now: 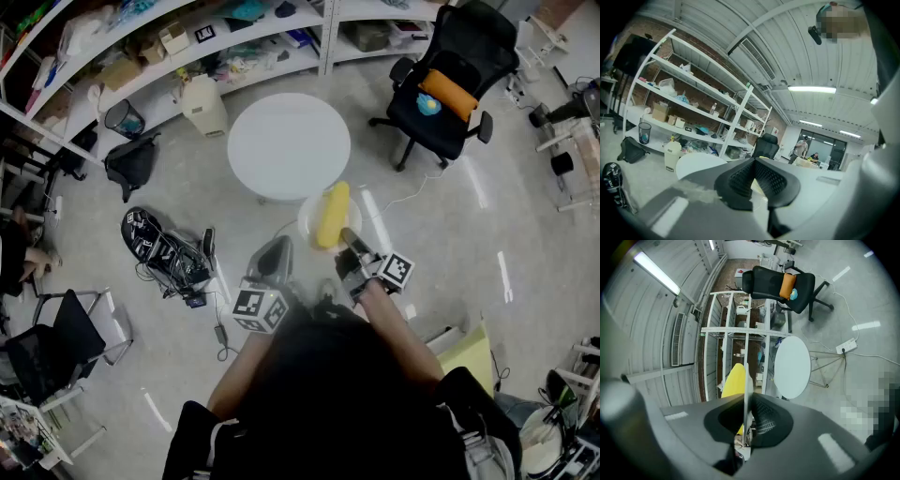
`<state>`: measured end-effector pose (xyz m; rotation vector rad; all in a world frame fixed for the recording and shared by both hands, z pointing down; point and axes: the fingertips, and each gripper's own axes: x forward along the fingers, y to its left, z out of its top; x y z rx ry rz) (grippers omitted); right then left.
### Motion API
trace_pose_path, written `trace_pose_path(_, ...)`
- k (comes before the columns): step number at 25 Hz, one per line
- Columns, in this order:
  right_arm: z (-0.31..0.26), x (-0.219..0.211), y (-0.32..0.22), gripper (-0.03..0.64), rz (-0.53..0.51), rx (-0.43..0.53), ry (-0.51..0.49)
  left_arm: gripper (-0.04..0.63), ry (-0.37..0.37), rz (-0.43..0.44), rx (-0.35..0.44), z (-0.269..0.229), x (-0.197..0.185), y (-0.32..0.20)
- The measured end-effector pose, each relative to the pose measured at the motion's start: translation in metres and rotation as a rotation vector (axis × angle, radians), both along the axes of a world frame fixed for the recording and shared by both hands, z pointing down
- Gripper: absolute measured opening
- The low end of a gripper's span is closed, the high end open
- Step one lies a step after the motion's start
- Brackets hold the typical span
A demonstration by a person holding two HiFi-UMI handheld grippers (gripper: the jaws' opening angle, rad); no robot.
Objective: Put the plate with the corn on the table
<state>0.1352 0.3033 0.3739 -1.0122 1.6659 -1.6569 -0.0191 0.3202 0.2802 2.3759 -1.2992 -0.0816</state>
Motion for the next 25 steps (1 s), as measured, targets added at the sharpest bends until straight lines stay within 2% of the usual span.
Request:
trace_pose_path(18, 0.006, 0.0, 0.001, 0.031, 0.014, -0.04, 0.008, 0.005, 0.016, -0.018, -0.023, 0.001, -0.007, 0.002)
trace_pose_path(25, 0.012, -0.009, -0.004, 0.031, 0.039, -0.047, 0.006, 0.005, 0.026, 0.0, -0.036, 0.003, -0.019, 0.004)
